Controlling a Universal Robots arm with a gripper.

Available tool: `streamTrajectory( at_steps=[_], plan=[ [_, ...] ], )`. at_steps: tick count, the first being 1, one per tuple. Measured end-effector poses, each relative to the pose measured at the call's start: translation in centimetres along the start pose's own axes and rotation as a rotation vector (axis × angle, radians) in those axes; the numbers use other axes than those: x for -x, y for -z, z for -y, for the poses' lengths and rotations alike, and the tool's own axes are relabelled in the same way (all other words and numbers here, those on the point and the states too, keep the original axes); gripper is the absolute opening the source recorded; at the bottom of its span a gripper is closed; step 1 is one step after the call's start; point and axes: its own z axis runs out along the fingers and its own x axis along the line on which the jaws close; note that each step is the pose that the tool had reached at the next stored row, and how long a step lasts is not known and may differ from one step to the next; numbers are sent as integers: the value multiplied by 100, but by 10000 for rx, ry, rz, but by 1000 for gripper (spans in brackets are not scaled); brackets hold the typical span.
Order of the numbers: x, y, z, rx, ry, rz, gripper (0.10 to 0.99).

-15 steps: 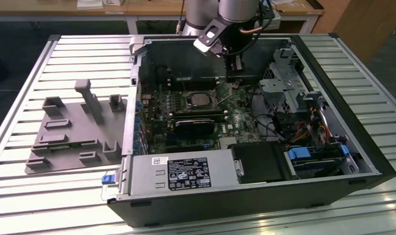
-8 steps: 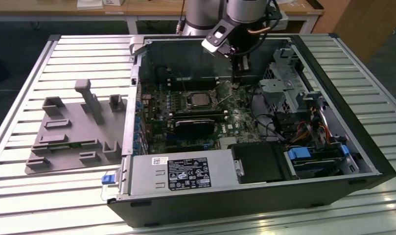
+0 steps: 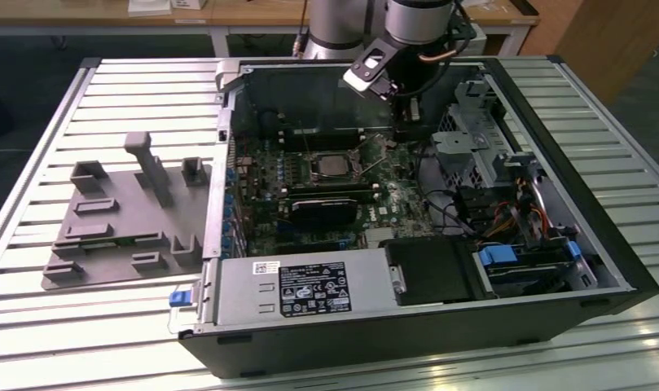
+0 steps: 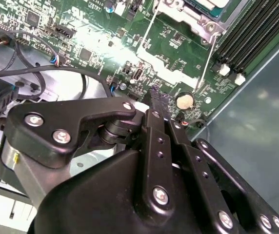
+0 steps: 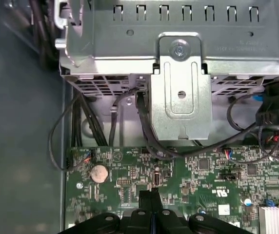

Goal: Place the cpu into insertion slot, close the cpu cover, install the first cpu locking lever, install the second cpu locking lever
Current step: 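Close the cpu cover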

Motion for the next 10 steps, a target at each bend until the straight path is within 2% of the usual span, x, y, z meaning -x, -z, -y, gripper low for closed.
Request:
streamTrajectory(
  at_steps=[6, 10],
  plan=[
    [-2, -84, -9, -19, -49, 44, 102],
    [-2, -137, -6, -88, -52, 58, 102]
  ],
)
